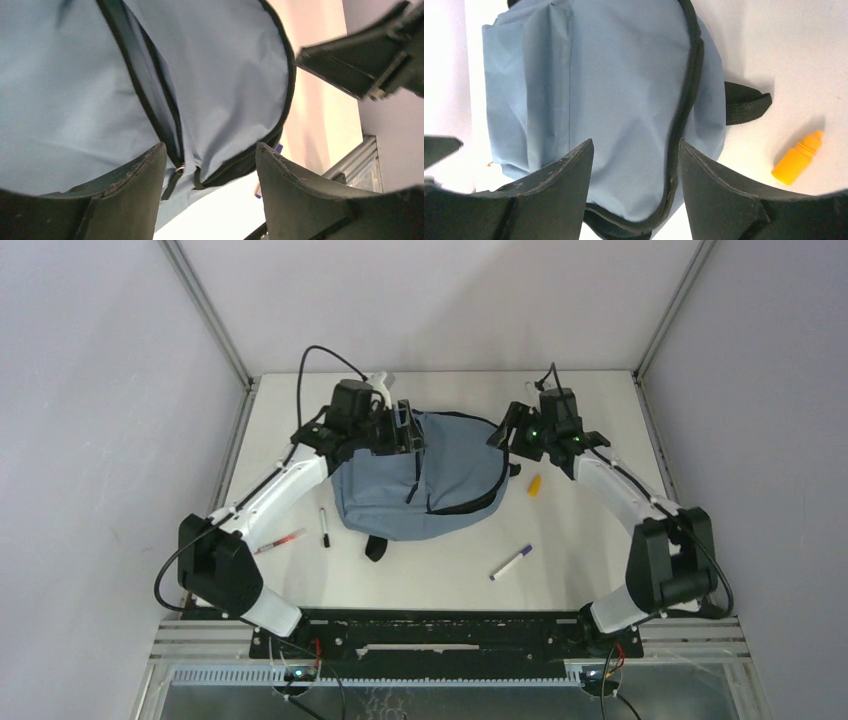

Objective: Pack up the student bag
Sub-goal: Adjust the student bag at the center of the board, then pick up the stationery from the center of the board.

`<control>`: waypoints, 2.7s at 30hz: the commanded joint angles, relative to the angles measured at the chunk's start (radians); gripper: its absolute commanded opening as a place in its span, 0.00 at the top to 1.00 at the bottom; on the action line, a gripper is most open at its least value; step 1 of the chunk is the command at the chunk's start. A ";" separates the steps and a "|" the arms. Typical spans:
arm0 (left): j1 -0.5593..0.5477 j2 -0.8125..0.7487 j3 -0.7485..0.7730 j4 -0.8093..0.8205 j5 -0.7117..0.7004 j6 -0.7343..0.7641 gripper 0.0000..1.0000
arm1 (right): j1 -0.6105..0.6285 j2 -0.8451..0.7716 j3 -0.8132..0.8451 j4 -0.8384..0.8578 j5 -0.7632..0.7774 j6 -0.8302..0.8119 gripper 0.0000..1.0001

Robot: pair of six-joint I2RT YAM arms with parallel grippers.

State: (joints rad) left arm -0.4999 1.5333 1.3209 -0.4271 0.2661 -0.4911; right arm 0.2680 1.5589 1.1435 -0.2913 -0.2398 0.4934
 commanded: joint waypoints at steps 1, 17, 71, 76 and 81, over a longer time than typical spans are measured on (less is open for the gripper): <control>0.026 -0.050 0.001 -0.006 -0.037 0.019 0.30 | -0.028 -0.116 -0.059 -0.035 0.039 -0.036 0.29; -0.046 0.298 0.302 -0.226 -0.546 -0.021 0.42 | -0.051 -0.147 -0.099 -0.041 0.009 -0.014 0.30; -0.008 0.248 0.352 -0.234 -0.206 0.072 1.00 | -0.120 0.193 -0.093 -0.105 0.304 0.019 0.44; -0.006 0.254 0.344 -0.231 -0.182 0.067 1.00 | -0.106 0.200 -0.090 -0.122 0.319 0.025 0.61; -0.006 0.258 0.341 -0.224 -0.167 0.067 1.00 | -0.097 0.130 -0.090 -0.141 0.315 0.018 0.91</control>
State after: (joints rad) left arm -0.5007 1.8065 1.6810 -0.7120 0.0395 -0.4114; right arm 0.1585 1.7489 1.0321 -0.4088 0.0616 0.5186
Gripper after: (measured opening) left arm 0.010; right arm 0.199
